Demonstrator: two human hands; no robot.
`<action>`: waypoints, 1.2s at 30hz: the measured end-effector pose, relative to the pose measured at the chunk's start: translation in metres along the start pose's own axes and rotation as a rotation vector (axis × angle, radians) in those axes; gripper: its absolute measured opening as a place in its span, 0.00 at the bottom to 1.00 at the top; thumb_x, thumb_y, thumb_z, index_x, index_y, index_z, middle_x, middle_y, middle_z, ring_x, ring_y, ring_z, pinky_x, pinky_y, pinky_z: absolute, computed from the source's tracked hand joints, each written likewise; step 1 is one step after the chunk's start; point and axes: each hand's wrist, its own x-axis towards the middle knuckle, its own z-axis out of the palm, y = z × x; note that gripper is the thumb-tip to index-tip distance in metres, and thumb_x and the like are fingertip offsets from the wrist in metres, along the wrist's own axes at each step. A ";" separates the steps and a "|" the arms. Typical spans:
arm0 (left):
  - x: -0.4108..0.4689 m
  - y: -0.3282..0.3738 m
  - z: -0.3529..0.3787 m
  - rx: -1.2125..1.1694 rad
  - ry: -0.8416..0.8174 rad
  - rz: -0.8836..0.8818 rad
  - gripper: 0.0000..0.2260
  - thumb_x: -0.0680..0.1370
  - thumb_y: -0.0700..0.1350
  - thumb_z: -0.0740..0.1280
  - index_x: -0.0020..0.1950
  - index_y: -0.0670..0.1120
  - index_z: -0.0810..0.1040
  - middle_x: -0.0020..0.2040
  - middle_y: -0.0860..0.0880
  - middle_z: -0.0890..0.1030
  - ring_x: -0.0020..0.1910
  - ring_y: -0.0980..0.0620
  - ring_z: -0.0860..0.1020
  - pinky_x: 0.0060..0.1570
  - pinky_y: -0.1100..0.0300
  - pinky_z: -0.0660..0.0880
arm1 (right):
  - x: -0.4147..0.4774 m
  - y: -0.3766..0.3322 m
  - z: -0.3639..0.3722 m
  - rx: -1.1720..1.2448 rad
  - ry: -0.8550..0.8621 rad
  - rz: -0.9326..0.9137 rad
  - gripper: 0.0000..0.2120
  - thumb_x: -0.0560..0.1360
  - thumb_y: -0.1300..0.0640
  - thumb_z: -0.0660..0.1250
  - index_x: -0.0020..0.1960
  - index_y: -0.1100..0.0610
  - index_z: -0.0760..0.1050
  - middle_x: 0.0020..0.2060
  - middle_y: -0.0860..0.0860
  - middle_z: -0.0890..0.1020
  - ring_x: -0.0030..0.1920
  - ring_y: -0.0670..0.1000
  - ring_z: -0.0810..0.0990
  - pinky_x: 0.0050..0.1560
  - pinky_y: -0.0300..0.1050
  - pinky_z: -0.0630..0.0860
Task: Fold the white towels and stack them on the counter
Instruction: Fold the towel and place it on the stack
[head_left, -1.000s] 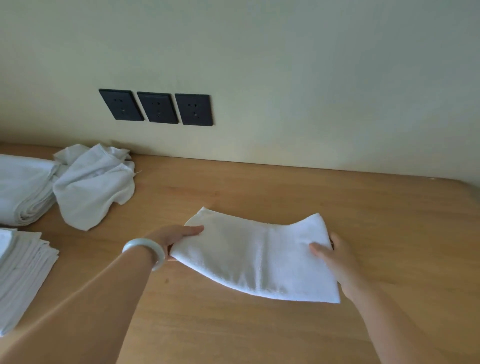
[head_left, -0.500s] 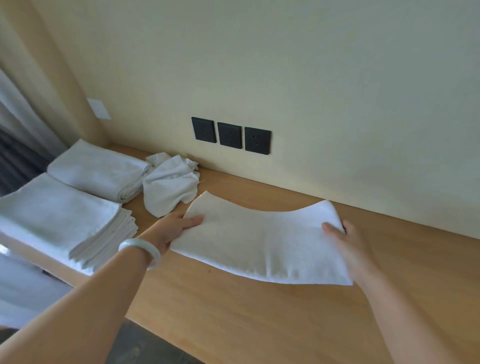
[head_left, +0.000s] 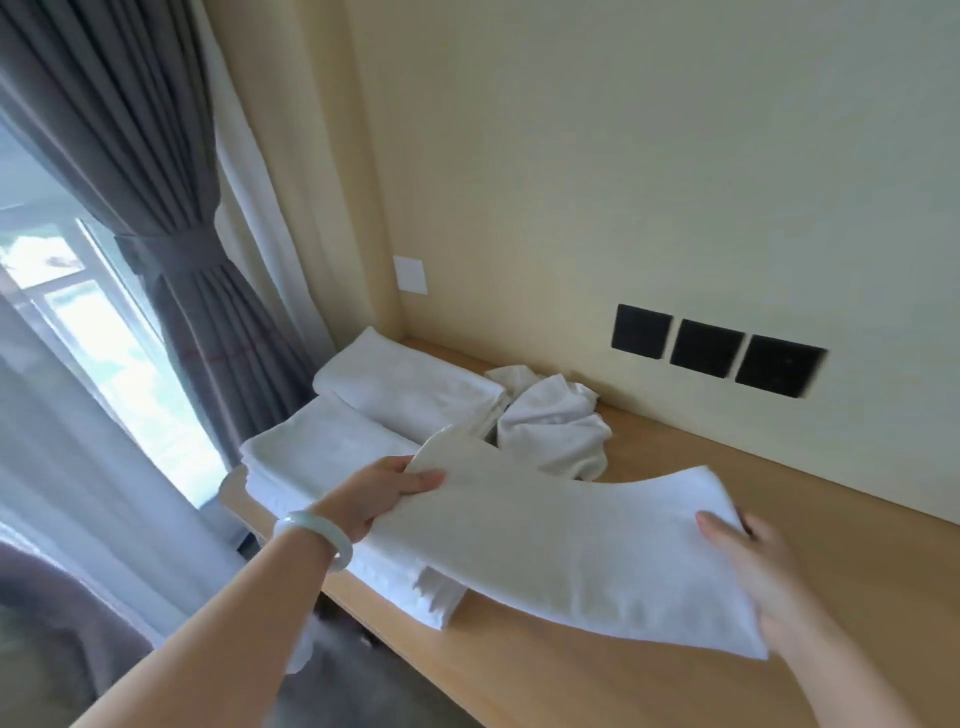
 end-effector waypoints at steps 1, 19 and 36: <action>0.006 -0.001 -0.030 0.008 -0.007 -0.001 0.12 0.75 0.46 0.72 0.57 0.45 0.81 0.51 0.43 0.85 0.47 0.44 0.85 0.46 0.53 0.82 | -0.002 -0.002 0.029 0.023 -0.012 0.007 0.15 0.68 0.44 0.73 0.50 0.51 0.77 0.48 0.53 0.84 0.48 0.59 0.83 0.55 0.64 0.78; 0.138 -0.025 -0.273 0.526 -0.081 -0.086 0.19 0.79 0.55 0.67 0.68 0.52 0.74 0.54 0.50 0.84 0.54 0.47 0.82 0.63 0.48 0.75 | -0.028 -0.005 0.303 0.088 0.119 0.092 0.14 0.80 0.56 0.62 0.64 0.58 0.71 0.50 0.52 0.79 0.47 0.50 0.78 0.36 0.42 0.70; 0.159 -0.051 -0.265 0.649 0.204 0.182 0.16 0.80 0.54 0.61 0.68 0.61 0.71 0.54 0.46 0.82 0.49 0.44 0.81 0.54 0.47 0.79 | -0.023 0.004 0.317 -0.213 0.297 -0.016 0.11 0.80 0.56 0.58 0.59 0.61 0.71 0.45 0.57 0.78 0.43 0.59 0.76 0.34 0.43 0.66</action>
